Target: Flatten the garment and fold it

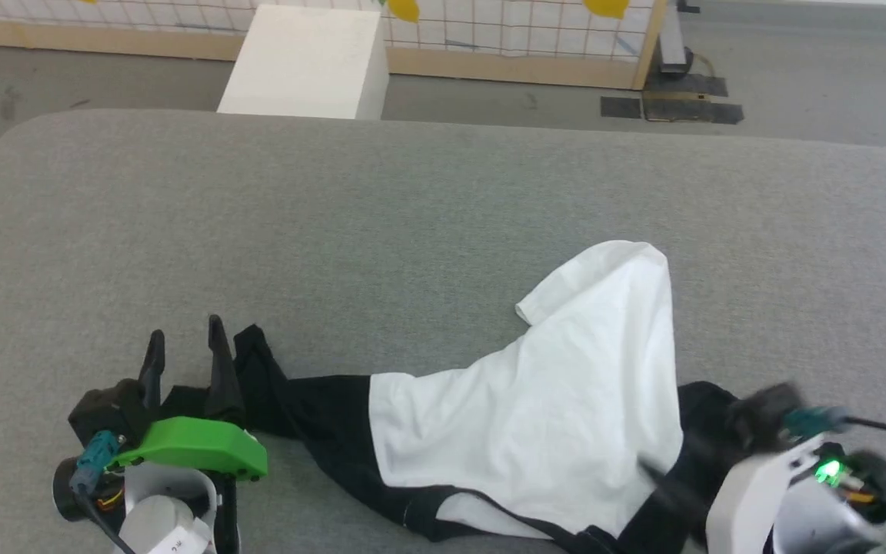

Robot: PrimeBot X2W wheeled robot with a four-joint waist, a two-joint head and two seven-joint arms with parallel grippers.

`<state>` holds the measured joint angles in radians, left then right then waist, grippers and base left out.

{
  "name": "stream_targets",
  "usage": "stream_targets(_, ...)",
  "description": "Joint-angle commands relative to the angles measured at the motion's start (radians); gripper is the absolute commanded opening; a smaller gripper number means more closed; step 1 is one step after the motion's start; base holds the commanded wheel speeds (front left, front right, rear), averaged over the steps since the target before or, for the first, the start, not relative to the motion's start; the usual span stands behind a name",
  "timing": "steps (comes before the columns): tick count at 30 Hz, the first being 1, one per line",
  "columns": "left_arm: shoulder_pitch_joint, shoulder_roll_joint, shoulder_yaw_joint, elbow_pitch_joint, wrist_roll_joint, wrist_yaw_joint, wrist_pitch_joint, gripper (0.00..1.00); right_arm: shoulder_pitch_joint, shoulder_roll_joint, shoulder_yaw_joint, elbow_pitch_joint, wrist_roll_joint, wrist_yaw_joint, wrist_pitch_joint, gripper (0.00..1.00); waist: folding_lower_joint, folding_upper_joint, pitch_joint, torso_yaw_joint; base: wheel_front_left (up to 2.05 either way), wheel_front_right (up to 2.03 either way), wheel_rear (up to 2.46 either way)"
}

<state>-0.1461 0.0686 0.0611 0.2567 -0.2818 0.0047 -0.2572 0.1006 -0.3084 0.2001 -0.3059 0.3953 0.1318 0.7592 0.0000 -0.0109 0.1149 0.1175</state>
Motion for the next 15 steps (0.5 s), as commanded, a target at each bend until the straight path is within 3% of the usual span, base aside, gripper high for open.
stream_targets(1,0.014,-0.002,-0.006,0.004,0.006,-0.005,-0.004,1.00,-0.019,0.040,-0.033,-0.005,-0.044,-0.001,-0.066,1.00,0.0000,0.0109,0.002,0.016,0.00,0.00,0.00)
stream_targets(6,0.017,-0.007,-0.035,0.012,0.004,-0.009,-0.005,1.00,-0.065,0.214,-0.164,0.083,-0.163,-0.001,-0.277,1.00,0.0000,0.0109,0.007,0.038,0.00,0.00,0.00)
stream_targets(10,0.004,-0.010,-0.053,0.016,-0.002,-0.009,-0.005,1.00,-0.151,0.253,-0.227,0.234,-0.202,-0.001,-0.318,1.00,0.0000,0.0109,0.024,0.056,0.00,0.00,0.00)
stream_targets(15,-0.025,-0.013,-0.068,0.016,-0.012,-0.011,-0.005,1.00,-0.305,0.258,-0.317,0.476,-0.214,-0.001,-0.282,1.00,0.0000,0.0109,0.057,0.089,0.00,0.00,0.00)
